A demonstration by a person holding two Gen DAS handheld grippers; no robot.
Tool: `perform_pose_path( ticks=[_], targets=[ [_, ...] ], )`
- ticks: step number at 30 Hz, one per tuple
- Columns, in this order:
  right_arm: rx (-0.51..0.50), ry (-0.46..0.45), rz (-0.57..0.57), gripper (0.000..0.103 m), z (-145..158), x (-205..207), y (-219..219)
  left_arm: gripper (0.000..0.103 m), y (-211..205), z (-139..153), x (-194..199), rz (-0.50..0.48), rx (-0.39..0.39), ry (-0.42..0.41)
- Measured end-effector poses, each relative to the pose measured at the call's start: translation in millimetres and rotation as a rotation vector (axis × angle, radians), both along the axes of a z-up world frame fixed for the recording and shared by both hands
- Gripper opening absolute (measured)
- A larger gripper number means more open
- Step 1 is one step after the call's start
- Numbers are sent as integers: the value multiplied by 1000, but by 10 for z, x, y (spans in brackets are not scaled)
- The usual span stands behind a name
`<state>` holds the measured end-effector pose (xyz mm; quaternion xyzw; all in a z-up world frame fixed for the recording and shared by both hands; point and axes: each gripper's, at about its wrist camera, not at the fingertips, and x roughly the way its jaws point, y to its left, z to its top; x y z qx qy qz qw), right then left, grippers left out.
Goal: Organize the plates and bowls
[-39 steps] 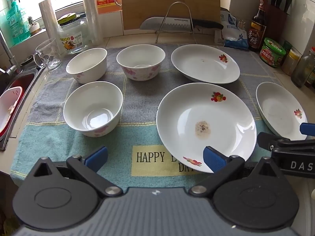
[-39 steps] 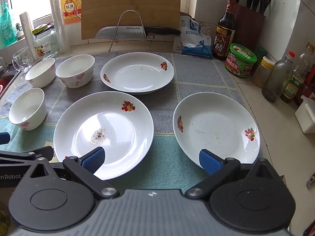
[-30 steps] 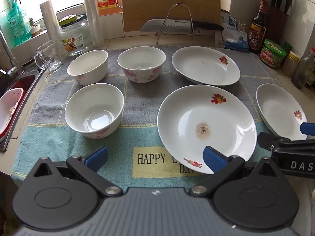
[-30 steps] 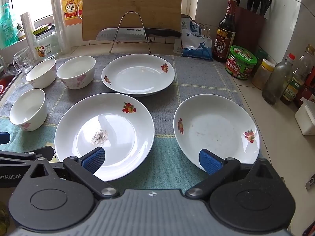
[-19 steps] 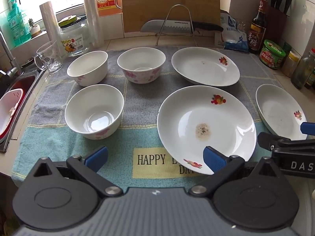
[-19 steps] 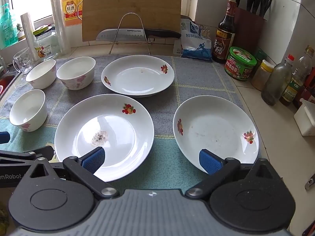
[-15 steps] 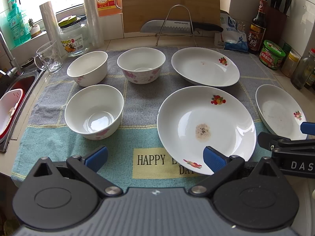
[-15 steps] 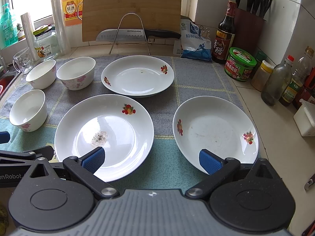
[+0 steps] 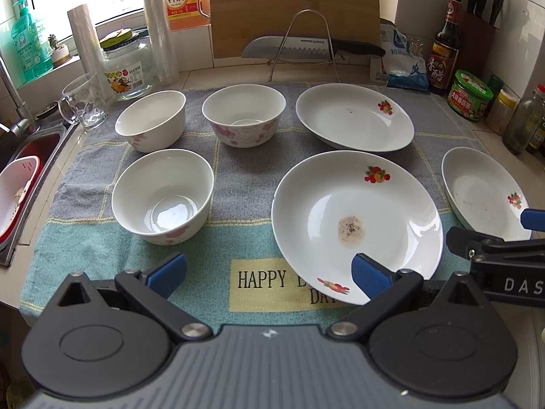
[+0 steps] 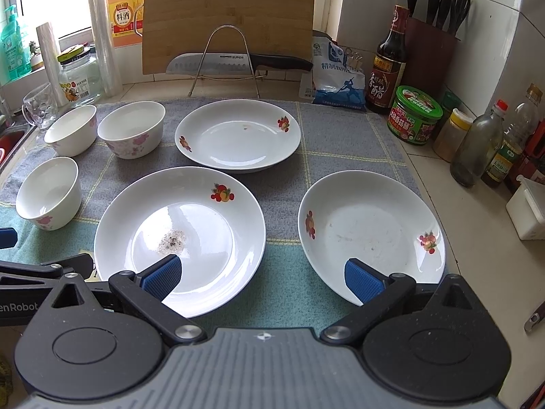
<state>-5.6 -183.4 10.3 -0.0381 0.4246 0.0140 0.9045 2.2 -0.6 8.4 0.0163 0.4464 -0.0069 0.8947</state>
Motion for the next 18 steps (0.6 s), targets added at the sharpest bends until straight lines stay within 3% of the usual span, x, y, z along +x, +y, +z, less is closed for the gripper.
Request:
perform_pose_path(
  ticks=[18],
  targets=[
    [-9,-7,1,103,8,1,14,102,8,9,12,-8,1,-5]
  ],
)
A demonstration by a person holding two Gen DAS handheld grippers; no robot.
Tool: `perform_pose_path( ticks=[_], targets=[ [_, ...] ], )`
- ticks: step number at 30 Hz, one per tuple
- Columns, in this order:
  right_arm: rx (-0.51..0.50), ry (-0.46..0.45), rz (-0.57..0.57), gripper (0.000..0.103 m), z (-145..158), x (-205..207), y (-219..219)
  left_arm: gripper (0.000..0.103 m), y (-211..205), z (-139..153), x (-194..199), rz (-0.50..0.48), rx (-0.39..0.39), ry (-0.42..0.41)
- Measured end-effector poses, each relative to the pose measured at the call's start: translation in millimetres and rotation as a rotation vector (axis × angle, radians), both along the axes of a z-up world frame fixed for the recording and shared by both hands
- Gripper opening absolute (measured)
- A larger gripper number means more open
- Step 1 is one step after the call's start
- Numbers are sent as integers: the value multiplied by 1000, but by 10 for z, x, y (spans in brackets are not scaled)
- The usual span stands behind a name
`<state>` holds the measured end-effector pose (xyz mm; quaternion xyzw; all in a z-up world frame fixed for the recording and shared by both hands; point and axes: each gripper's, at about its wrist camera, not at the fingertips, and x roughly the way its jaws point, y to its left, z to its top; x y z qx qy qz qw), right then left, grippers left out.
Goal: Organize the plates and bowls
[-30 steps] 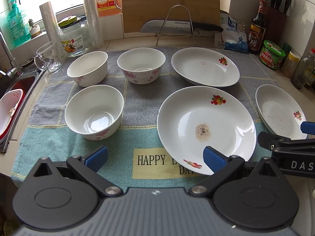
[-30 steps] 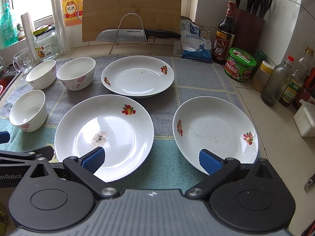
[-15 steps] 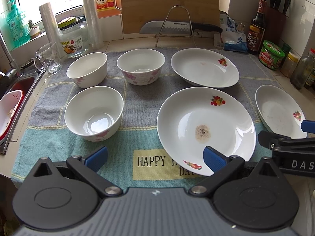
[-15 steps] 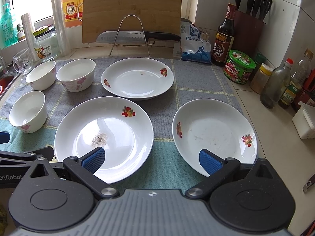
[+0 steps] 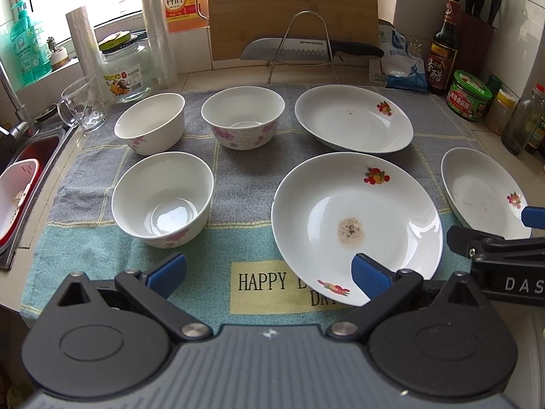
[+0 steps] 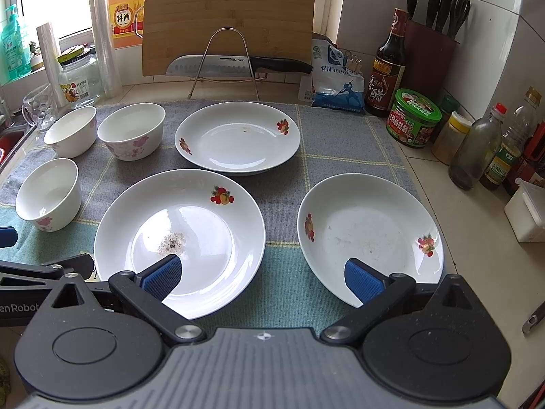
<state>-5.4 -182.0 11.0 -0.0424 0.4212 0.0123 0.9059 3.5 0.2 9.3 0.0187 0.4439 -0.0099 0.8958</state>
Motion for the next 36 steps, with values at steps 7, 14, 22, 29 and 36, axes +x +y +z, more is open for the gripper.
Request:
perform_pose_path(
  ticks=[7,14,22,29,36],
  targets=[
    [-2,-5,-1,103,13,-3,-2,102,4,-5,8,-5,-2,-5],
    [-2,-7,0,103,20,-5,-5,102,2,-6,-9,-10,6,-16],
    [-5,-18,-1,103,27,-25,10,102,18,2,-24,-12,6,-24],
    [-11,-28,-5,103,32,-36,33,102,48,-2,-1,-15,-13,-13],
    [-12,-45,-11,103,50,-51,56,102,73,12,13,-35,-22,-28]
  ],
)
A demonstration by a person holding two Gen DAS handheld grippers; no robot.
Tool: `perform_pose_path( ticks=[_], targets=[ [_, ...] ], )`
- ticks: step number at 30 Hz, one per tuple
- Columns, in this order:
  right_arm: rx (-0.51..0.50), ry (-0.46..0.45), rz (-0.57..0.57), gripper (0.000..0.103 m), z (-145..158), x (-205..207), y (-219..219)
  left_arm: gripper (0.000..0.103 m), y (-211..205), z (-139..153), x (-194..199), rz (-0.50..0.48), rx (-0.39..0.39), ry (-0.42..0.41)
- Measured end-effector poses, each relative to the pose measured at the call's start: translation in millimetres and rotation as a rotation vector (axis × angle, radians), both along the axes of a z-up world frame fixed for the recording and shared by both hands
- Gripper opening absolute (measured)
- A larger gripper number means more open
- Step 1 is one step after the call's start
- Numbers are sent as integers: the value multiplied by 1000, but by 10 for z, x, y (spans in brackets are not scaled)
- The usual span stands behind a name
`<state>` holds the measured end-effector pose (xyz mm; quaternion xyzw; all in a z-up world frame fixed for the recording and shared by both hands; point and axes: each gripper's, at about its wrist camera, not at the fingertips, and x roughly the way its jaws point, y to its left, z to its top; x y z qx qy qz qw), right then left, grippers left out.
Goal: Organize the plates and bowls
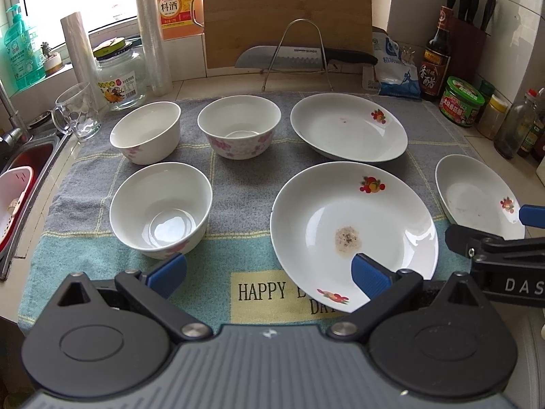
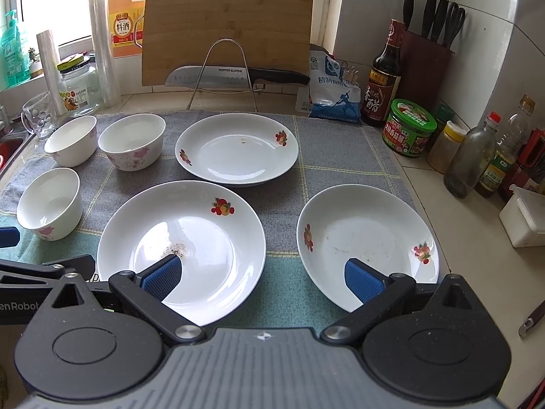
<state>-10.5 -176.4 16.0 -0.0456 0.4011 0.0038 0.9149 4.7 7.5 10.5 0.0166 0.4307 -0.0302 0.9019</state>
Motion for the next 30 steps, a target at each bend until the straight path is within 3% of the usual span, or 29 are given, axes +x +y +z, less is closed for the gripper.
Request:
perform_pose_path(
  ticks=[15,30],
  targets=[
    [-47,-73,-21,103,68,-52,117,102,106,80,98,-164,-5,-97],
    [-106,-91,-175,103,-72,-204,-337,102,-33,-5,325,-345,4,-66]
  ],
)
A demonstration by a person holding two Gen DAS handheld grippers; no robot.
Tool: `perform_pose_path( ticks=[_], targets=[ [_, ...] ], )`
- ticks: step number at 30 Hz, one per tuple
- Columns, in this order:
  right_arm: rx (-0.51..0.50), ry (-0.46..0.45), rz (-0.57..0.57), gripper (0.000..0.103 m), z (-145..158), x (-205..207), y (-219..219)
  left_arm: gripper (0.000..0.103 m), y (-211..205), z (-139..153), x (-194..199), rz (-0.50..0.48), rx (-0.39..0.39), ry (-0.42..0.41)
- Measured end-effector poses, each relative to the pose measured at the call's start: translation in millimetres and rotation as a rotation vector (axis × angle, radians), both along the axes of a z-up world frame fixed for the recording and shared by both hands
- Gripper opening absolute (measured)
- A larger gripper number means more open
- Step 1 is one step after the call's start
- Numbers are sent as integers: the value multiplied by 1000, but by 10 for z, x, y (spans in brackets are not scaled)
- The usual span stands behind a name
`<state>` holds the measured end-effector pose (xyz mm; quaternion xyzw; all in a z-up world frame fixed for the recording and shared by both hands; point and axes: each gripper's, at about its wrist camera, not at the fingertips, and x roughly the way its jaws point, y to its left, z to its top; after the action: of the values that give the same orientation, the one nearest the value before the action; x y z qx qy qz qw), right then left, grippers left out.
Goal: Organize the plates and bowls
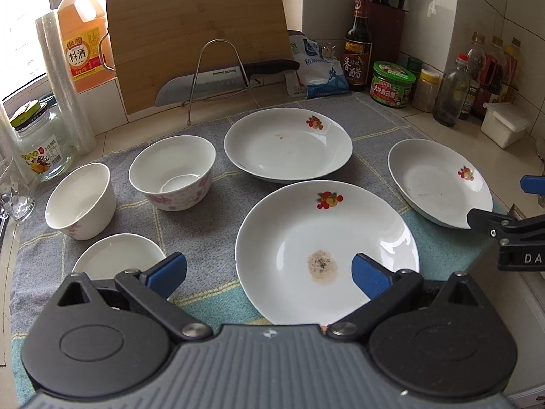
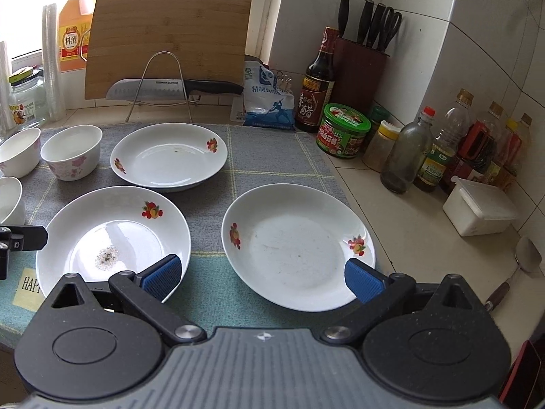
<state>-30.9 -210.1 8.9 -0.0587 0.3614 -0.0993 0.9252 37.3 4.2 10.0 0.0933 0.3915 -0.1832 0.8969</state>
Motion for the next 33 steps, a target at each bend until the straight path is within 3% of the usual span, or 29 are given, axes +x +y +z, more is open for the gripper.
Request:
perform_pose_path(
  ticks=[6,22,28,33],
  targets=[
    [8,2,-22,103,-89,-38,-294,102,-292,-26,77,-50,14,3],
    [110,50,74,103,-539,146,-1039,102,-1338,-99,378,-207,60,33],
    [213,38,146,103,-648,161,-1283,102,-1611,-146,616,-251,59,71],
    [241,46,238,103,-779,146,-1371,102,-1802,-176,786,-305,68,62]
  ],
)
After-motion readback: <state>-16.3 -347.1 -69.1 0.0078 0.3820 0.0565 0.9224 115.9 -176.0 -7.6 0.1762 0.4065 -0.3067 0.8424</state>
